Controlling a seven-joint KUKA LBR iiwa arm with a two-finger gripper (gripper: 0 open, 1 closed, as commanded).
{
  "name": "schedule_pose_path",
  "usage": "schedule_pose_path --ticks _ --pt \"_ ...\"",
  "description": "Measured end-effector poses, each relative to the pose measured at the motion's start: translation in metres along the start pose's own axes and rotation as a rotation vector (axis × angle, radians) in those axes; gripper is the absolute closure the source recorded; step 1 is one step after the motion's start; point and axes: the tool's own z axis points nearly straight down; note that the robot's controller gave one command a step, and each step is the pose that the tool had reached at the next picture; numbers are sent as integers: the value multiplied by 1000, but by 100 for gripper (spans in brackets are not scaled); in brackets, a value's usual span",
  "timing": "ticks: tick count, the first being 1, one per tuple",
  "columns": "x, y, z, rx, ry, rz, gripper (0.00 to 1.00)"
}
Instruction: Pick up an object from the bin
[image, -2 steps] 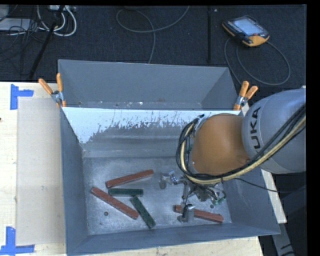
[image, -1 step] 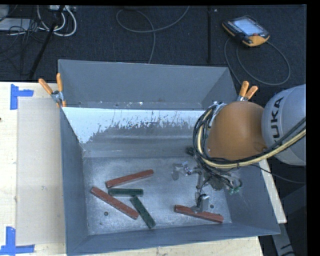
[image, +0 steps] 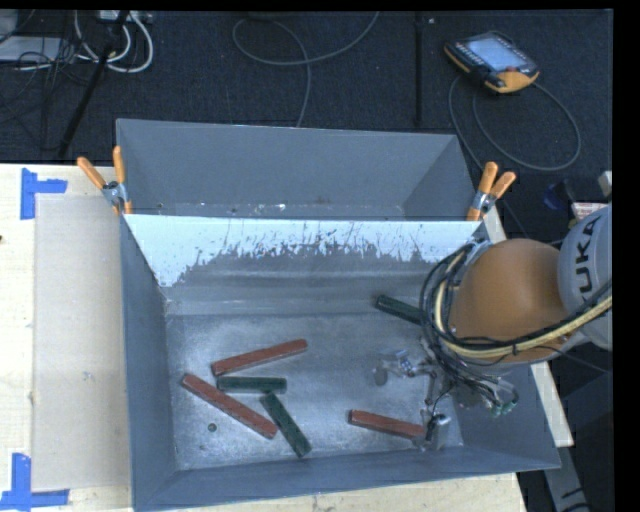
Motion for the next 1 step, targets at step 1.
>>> schedule_pose_path --ticks 1 --pt "3 8 26 4 -1 -35 0"
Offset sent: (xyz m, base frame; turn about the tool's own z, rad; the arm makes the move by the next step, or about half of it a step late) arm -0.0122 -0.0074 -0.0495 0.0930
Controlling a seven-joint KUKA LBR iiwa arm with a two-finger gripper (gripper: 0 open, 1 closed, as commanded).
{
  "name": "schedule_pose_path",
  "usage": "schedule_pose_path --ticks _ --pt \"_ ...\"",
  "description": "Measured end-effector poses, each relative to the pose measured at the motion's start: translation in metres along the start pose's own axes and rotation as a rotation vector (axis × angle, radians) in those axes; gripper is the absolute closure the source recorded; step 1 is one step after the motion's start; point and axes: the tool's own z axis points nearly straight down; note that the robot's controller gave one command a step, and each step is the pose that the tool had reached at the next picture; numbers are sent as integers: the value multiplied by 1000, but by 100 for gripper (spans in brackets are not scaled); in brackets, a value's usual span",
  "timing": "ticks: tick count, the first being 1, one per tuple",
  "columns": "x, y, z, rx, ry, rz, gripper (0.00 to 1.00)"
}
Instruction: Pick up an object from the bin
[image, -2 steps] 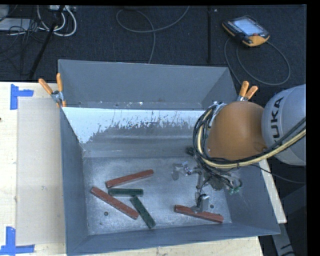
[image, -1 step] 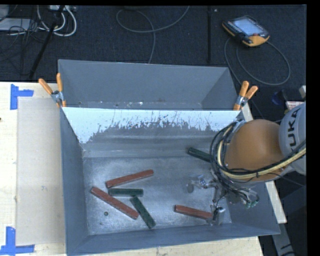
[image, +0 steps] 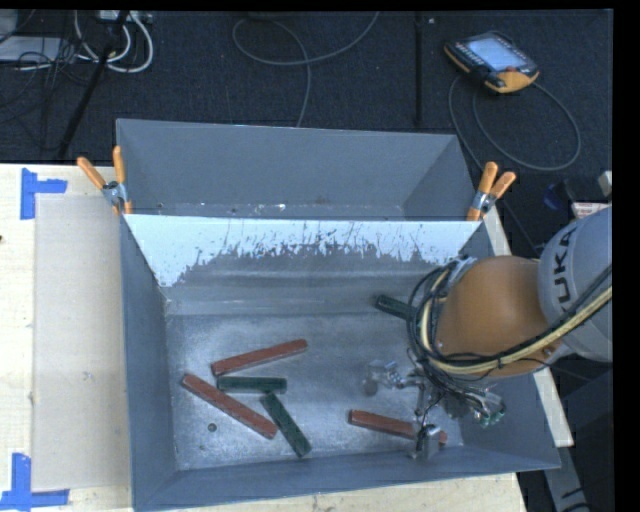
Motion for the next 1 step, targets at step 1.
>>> schedule_pose_path --ticks 1 --pt "10 -10 23 -5 1 128 100"
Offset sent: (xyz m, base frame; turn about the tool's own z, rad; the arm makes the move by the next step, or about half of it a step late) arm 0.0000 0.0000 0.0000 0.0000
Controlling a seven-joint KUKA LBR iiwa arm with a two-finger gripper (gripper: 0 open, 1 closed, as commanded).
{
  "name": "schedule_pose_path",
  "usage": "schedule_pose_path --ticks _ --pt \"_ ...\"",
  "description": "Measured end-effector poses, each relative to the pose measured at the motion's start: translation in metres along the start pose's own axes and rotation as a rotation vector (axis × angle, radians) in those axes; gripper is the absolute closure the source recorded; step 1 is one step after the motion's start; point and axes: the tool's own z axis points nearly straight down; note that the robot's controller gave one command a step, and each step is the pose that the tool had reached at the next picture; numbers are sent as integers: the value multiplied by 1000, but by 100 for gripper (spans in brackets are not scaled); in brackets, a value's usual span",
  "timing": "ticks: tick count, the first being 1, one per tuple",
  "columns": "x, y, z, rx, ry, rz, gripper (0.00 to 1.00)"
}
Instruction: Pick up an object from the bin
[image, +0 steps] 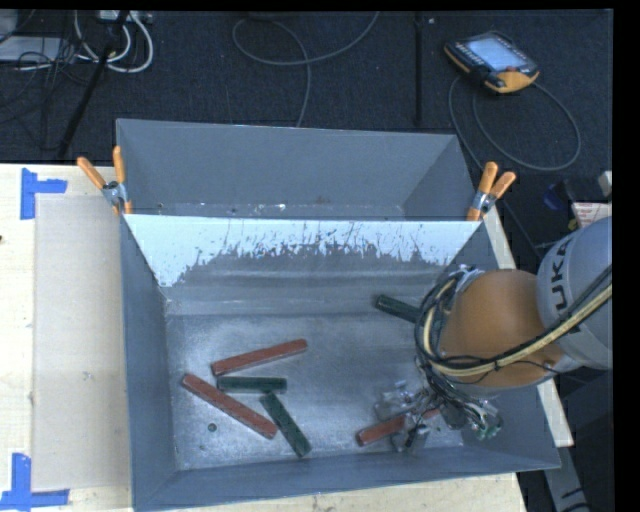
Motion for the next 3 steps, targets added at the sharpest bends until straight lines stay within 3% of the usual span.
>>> schedule_pose_path --ticks 1,2,3 --pt "0 0 0 0 0 -1 100" --pt "-33 -7 -129 0 1 -15 100" --pt "-33 -7 -129 0 1 -15 100"
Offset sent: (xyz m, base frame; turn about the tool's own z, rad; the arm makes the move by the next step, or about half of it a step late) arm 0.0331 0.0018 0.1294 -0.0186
